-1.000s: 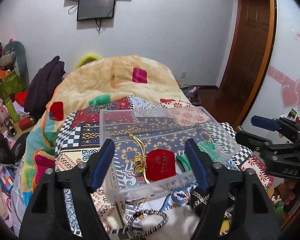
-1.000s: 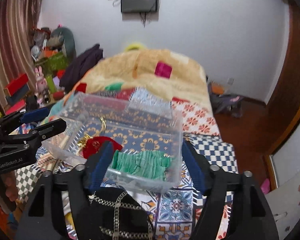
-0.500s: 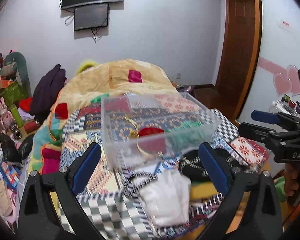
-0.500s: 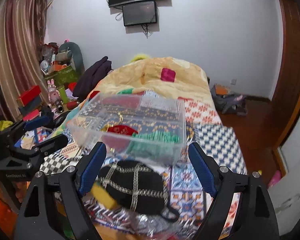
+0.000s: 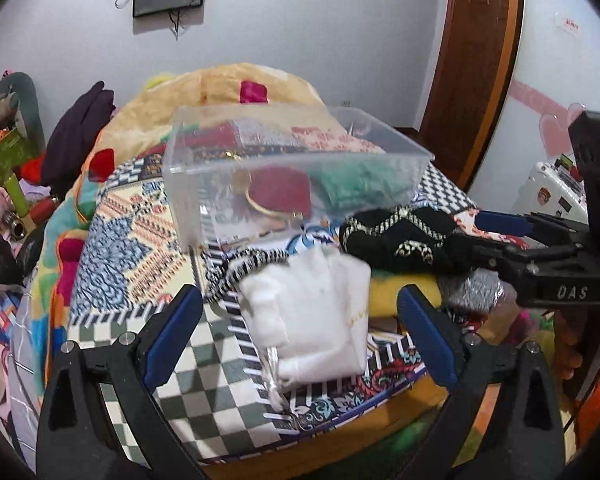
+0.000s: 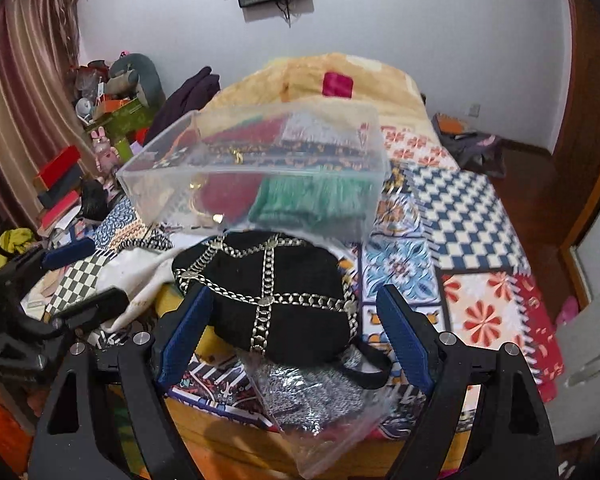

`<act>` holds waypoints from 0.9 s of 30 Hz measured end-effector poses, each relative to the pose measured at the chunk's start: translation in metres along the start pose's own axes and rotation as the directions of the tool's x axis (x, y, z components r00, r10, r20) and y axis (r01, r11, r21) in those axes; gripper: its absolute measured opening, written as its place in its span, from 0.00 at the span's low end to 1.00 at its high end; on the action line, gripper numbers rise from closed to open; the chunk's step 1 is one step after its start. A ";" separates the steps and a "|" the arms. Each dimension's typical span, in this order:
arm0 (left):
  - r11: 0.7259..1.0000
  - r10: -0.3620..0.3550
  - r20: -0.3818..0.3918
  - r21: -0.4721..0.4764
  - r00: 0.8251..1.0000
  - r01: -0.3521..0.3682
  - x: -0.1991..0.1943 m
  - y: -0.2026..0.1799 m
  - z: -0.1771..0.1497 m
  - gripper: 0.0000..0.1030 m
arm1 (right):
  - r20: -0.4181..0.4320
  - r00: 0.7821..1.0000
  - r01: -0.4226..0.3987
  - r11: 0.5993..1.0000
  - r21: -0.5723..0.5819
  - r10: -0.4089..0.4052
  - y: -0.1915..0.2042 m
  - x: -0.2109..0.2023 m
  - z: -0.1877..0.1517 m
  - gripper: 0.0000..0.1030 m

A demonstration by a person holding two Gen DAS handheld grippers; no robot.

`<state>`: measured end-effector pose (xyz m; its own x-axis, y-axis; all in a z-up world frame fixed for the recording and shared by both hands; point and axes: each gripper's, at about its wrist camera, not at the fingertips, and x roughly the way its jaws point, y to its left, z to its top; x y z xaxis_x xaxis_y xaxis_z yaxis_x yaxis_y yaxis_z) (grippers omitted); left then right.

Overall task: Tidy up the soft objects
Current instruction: 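Grasp the white cloth bag with the left tool while the right tool grasps the black chain bag, then lower the white bag into the box with the left tool while the right drops the black bag in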

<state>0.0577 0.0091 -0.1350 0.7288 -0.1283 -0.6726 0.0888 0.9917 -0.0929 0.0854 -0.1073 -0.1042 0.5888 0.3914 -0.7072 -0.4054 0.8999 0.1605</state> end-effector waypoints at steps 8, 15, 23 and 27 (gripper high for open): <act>0.999 -0.048 -0.046 -0.004 0.998 0.047 0.014 -0.001 -0.008 0.62 | -0.033 0.999 -0.041 0.998 0.049 0.043 -0.004 0.005 -0.006 0.56; 0.997 -0.080 -0.046 -0.006 0.996 0.080 0.012 0.000 -0.008 0.33 | -0.034 0.998 -0.051 0.997 0.064 0.053 -0.009 0.006 -0.007 0.29; 0.994 -0.110 0.012 0.007 0.994 0.110 -0.009 -0.001 0.000 0.22 | 0.000 0.999 -0.043 0.997 0.066 0.043 -0.010 -0.001 -0.004 0.11; 0.992 -0.128 0.046 0.006 0.991 0.128 -0.022 0.000 0.008 0.21 | 0.037 0.998 -0.051 0.997 0.059 0.048 -0.006 -0.012 0.001 0.10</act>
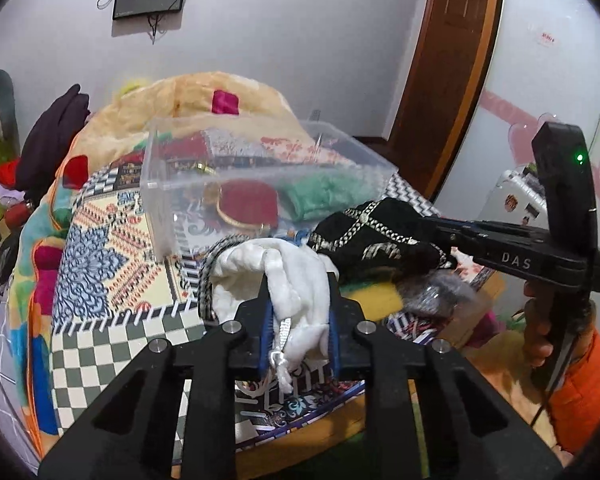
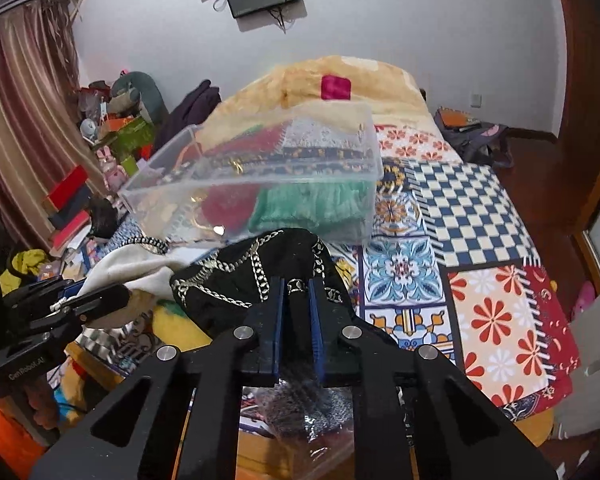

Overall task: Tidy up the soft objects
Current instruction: 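Lower the white bag into the box with the left tool while the right drops the black bag in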

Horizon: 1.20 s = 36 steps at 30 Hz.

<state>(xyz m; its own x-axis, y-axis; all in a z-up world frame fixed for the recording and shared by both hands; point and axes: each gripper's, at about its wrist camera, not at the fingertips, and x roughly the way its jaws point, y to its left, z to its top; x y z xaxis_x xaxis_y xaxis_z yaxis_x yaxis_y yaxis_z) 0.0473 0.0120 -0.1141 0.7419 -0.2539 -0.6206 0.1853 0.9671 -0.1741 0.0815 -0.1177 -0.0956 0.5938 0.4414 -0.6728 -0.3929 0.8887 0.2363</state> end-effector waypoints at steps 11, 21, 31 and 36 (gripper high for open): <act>1.000 -0.011 0.119 0.030 0.993 0.007 -0.029 -0.006 0.035 0.21 | 0.119 0.993 0.000 1.000 -0.021 0.002 0.006 -0.027 0.028 0.10; 0.999 0.024 0.216 0.033 0.976 -0.032 -0.037 0.003 0.083 0.21 | 0.236 0.972 0.020 0.999 -0.031 -0.012 0.012 -0.043 0.066 0.10; 0.994 0.107 0.182 -0.008 0.978 -0.107 0.011 0.025 0.110 0.21 | 0.236 0.970 0.066 0.996 -0.062 -0.049 0.018 -0.015 0.091 0.10; 0.991 0.136 0.133 -0.019 0.982 -0.135 0.040 0.038 0.113 0.21 | 0.200 0.978 0.073 0.993 -0.094 -0.053 0.022 0.008 0.098 0.10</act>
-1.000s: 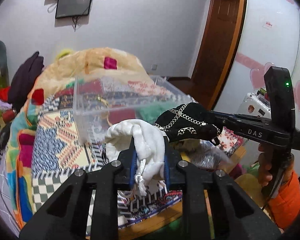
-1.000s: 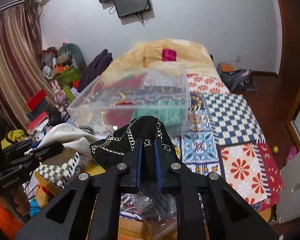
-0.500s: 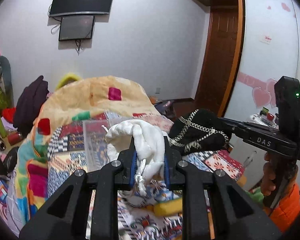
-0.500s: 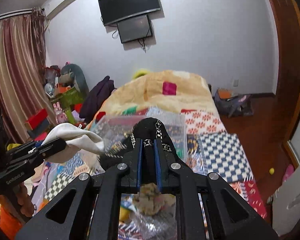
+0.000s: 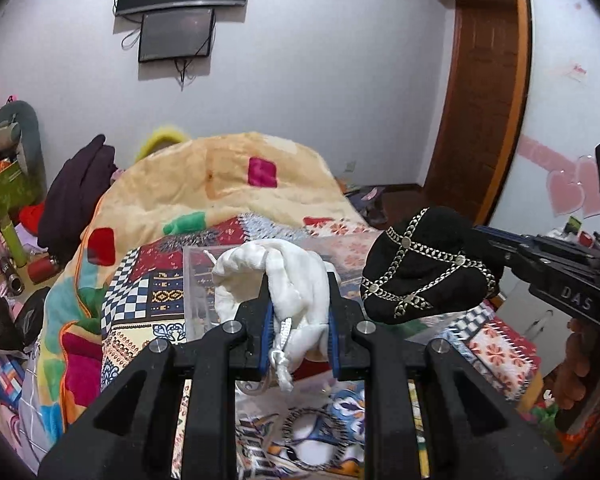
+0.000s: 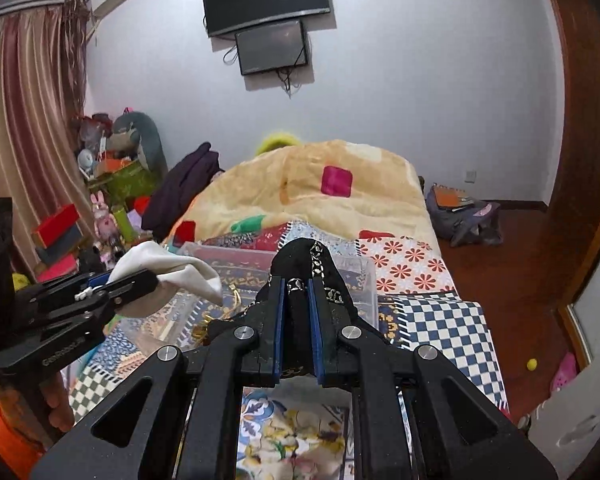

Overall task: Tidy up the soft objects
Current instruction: 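Lower the white bag into the box with the left tool while the right drops the black bag in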

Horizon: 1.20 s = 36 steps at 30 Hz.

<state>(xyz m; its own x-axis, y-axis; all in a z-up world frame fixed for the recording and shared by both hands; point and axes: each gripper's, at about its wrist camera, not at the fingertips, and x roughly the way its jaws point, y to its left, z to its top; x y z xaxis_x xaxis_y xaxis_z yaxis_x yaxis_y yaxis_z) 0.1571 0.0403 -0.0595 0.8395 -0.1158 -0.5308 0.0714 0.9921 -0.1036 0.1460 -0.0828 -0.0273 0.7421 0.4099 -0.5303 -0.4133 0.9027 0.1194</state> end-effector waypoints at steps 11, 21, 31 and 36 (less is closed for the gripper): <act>1.000 0.014 -0.107 -0.011 0.994 -0.015 0.048 0.005 -0.011 0.21 | -0.140 0.990 0.003 1.000 -0.026 -0.007 -0.007 0.050 -0.004 0.10; 1.000 0.010 -0.159 -0.004 0.987 -0.011 0.060 0.000 -0.015 0.30 | -0.218 0.973 0.057 0.996 -0.073 -0.072 -0.012 0.066 -0.012 0.17; 1.000 0.016 -0.096 0.002 0.995 -0.016 0.029 0.000 -0.010 0.57 | -0.153 0.983 0.089 0.992 -0.086 -0.101 -0.015 0.043 -0.006 0.58; 1.000 0.007 -0.055 0.013 0.998 -0.006 0.002 -0.006 -0.009 0.71 | -0.113 0.990 0.075 0.995 -0.070 -0.082 -0.016 0.021 -0.005 0.70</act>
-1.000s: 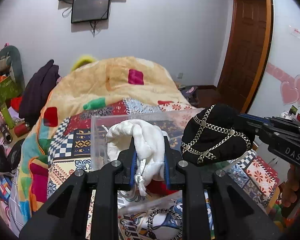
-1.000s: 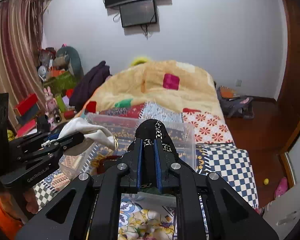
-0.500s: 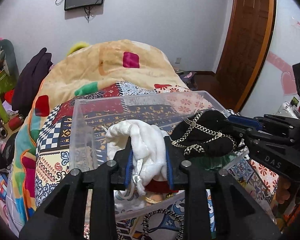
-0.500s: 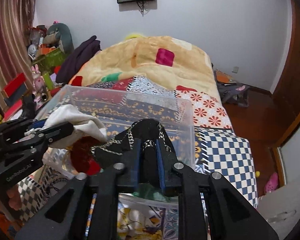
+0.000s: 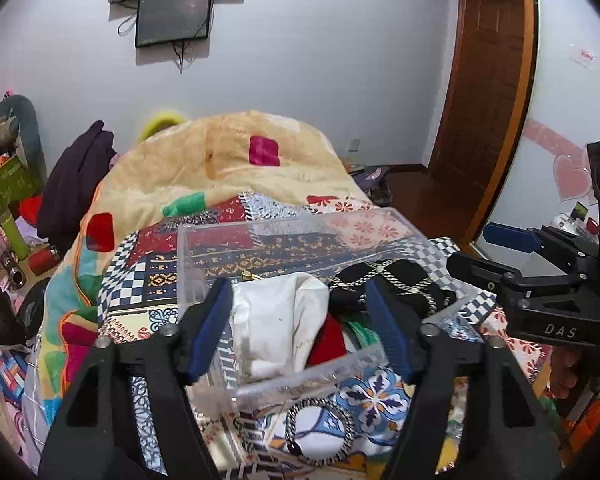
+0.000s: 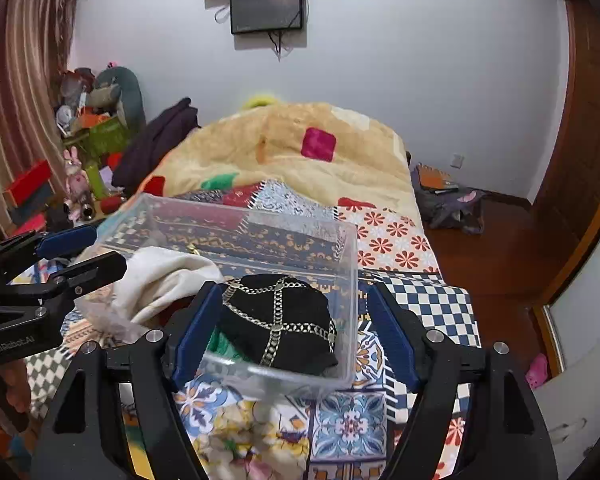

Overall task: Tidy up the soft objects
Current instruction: 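Lower the white bag into the box with the left tool while the right drops the black bag in, then grasp the beaded bracelet with the left tool while the right tool grasps the floral scrunchie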

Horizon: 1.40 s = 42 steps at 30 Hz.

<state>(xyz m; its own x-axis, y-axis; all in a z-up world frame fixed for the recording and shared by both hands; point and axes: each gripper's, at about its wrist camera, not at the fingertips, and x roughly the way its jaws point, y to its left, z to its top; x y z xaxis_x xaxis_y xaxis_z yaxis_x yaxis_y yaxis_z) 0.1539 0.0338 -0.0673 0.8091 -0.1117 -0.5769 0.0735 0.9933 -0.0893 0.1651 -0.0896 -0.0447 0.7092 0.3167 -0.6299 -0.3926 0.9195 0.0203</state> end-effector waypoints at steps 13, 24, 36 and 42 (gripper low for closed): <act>0.999 0.022 -0.043 0.030 0.999 -0.020 -0.024 -0.006 -0.042 0.87 | -0.021 0.999 -0.049 0.999 -0.019 0.048 0.000 -0.024 -0.038 0.82; 0.999 0.010 -0.178 -0.028 0.984 -0.016 0.008 0.006 -0.088 0.59 | -0.192 0.973 -0.124 0.991 0.040 0.130 0.002 0.008 -0.083 0.79; 0.999 0.012 -0.229 -0.044 0.973 -0.023 0.027 0.007 -0.098 0.23 | -0.232 0.957 -0.172 0.984 0.041 0.176 0.009 0.012 -0.095 0.28; 0.999 0.006 -0.218 -0.039 0.976 -0.015 0.024 0.004 -0.097 0.08 | -0.196 0.966 -0.165 0.985 0.046 0.171 0.007 0.004 -0.093 0.18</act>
<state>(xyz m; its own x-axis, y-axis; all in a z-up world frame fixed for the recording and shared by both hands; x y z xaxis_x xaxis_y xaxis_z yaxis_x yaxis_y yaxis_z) 0.1173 0.0323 -0.1602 0.6628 -0.1095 -0.7408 0.0387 0.9929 -0.1121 0.1110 -0.1037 -0.1194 0.5032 0.4171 -0.7569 -0.4764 0.8646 0.1598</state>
